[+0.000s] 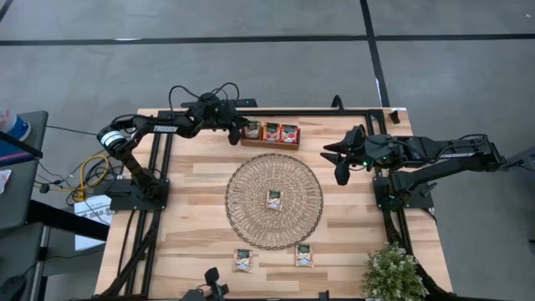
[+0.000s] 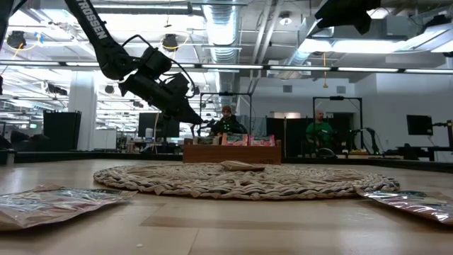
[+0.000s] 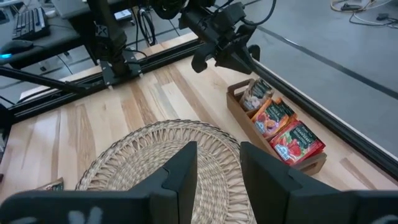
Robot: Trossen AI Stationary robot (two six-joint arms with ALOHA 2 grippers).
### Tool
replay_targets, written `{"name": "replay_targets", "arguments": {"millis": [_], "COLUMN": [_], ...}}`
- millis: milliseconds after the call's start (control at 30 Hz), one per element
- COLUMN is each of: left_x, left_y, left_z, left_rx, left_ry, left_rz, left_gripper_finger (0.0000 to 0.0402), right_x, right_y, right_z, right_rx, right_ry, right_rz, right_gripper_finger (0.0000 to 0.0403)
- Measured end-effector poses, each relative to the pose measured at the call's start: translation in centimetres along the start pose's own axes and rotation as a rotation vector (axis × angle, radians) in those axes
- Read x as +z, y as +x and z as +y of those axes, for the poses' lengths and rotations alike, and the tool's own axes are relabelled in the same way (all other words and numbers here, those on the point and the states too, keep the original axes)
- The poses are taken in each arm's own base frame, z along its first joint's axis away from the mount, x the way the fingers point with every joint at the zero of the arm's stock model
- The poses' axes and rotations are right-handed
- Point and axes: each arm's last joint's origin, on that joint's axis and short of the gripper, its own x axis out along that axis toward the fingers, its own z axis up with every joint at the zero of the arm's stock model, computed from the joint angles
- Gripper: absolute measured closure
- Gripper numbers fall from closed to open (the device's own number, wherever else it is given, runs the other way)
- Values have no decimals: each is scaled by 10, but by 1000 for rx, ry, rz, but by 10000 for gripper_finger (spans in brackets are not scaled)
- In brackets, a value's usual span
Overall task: Pick & Place Tea
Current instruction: Put the brown tea bag into the left section of the wooden organizer
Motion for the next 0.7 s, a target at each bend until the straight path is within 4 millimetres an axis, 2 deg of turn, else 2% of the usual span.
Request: {"name": "replay_targets", "arguments": {"millis": [200, 367, 533, 700], "left_x": [5, 34, 63, 78], "left_y": [-3, -25, -59, -80], "left_z": [0, -10, -45, -94], "left_rx": [20, 13, -178, -305], "left_ry": [1, -74, -122, -79], "left_rz": [-29, -128, -178, -182], "left_gripper_finger": [309, 309, 309, 309], "right_x": [0, -2, -11, -6], "right_y": [0, 0, -1, -10], "right_z": [1, 0, -1, 2], "right_rx": [17, 11, -8, 42], "right_ry": [10, 0, -33, -67], "right_rz": [6, 29, 115, 44], "right_gripper_finger": [289, 289, 289, 289]}}
